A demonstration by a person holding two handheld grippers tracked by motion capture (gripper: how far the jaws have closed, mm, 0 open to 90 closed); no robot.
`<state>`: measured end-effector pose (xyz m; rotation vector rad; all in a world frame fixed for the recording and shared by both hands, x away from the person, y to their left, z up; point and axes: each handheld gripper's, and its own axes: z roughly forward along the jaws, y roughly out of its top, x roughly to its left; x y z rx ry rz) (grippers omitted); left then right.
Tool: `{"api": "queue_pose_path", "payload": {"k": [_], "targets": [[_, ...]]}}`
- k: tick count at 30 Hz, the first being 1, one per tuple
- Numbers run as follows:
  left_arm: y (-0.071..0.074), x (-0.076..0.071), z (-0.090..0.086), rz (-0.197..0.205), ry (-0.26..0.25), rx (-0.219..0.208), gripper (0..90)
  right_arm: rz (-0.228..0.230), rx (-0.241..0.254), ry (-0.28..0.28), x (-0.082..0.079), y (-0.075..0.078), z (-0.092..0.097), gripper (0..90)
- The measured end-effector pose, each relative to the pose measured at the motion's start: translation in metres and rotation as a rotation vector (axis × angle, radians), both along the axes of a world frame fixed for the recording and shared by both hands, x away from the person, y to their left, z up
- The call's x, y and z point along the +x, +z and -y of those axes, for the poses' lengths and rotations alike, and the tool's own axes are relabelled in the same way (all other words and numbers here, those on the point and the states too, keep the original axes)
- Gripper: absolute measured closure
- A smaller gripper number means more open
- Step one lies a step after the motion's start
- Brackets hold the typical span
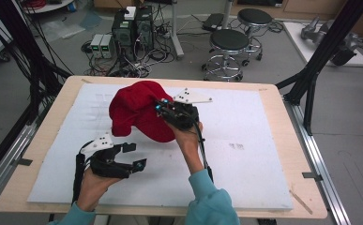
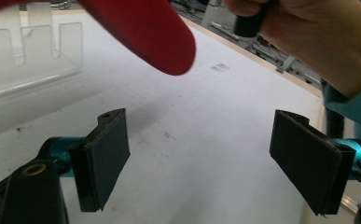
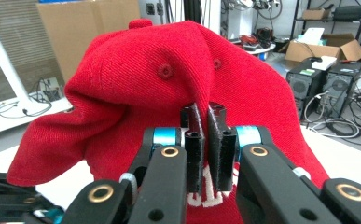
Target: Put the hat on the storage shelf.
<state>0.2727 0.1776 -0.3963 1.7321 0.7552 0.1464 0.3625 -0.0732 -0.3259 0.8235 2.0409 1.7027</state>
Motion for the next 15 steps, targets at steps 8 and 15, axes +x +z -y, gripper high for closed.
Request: {"api": "queue_pose_path", "payload": {"k": [8, 15], "targets": [[0.007, 0.013, 0.001, 0.01, 0.042, -0.016, 19.6, 0.012, 0.019, 0.022, -0.005, 0.003, -0.002, 86.2], [0.014, 0.018, 0.007, 0.01, 0.041, -0.032, 20.4, 0.014, 0.046, 0.047, -0.01, 0.005, -0.005, 86.2]]}}
